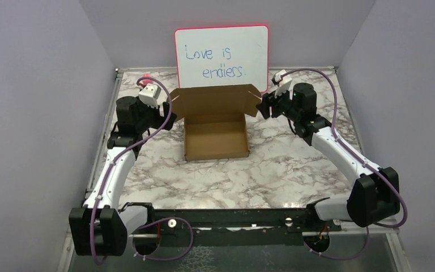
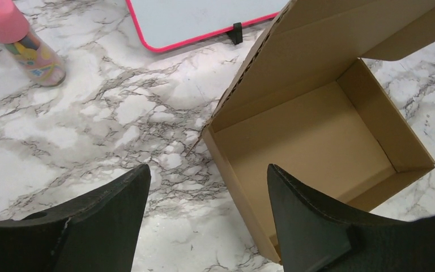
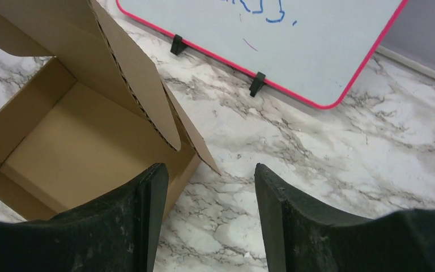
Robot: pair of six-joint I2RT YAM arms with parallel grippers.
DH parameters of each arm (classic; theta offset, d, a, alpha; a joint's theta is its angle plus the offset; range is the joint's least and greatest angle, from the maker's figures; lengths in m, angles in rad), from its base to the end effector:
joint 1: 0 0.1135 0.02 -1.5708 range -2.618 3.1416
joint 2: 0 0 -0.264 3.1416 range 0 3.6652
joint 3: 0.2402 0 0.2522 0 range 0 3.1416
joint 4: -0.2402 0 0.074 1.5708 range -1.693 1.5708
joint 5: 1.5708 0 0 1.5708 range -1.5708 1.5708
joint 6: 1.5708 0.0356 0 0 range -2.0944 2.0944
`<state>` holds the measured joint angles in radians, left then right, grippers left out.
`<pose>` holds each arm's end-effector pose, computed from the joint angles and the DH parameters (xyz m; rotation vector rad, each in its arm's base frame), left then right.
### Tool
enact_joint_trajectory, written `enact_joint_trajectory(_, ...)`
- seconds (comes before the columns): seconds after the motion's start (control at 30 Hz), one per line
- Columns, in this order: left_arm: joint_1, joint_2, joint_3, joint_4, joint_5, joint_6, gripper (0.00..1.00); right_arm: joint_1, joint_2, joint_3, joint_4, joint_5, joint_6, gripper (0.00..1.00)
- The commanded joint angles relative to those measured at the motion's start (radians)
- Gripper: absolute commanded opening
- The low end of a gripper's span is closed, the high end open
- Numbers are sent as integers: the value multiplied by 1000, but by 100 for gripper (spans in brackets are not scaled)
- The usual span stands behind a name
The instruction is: Fold the paper box
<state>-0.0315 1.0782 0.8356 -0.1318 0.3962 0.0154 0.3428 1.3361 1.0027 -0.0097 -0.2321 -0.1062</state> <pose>0.2462 -0.0215 0.3064 0.3071 1.9104 -0.3953 0.2911 0.1126 0.3102 -0.5800 1.8331 0.3812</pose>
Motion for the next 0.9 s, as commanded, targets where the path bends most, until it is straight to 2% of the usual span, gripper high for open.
enact_joint_trajectory(0.0,41,42,27,73,146,65,76,-30,27,-45,197,-167,-30,61)
enact_joint_trajectory(0.13,67,99,60,79,203,80,74,-49,51,-43,237,-259,-32,59)
enact_joint_trajectory(0.33,94,157,95,114,324,91,68,-48,79,-18,227,-304,-46,50)
enact_joint_trajectory(0.57,95,199,89,117,394,121,41,-49,100,-19,227,-358,-61,39)
enact_joint_trajectory(0.7,94,211,92,115,423,112,21,-48,103,-17,221,-362,-58,26)
enact_joint_trajectory(0.87,82,183,58,161,388,49,9,-48,95,-23,197,-321,-22,14)
